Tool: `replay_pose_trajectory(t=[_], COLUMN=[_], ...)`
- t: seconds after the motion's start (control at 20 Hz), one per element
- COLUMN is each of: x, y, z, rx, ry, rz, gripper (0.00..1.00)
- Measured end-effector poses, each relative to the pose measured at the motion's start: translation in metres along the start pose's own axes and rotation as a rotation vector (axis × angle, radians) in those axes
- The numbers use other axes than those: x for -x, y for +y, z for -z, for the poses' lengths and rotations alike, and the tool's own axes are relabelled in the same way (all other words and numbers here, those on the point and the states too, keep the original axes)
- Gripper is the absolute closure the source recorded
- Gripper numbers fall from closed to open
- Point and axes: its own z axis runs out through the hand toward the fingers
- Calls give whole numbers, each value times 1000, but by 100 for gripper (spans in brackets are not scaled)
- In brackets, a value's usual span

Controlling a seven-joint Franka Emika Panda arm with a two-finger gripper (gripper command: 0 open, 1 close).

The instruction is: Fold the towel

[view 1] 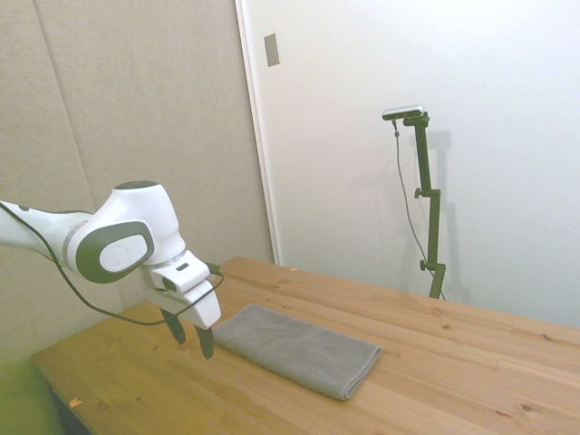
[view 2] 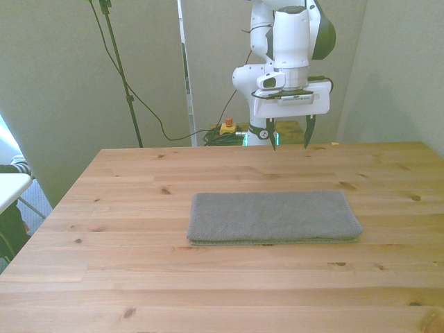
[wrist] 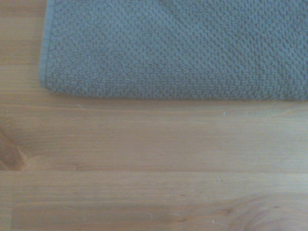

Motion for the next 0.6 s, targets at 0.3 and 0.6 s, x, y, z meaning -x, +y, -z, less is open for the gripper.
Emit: replay_pose_trajectory(t=[0.3, 0.6], x=[-12, -13], y=[-20, -96], z=[10, 1], rx=[-12, 78], ry=[7, 93], rz=[-36, -56], gripper=[0, 0])
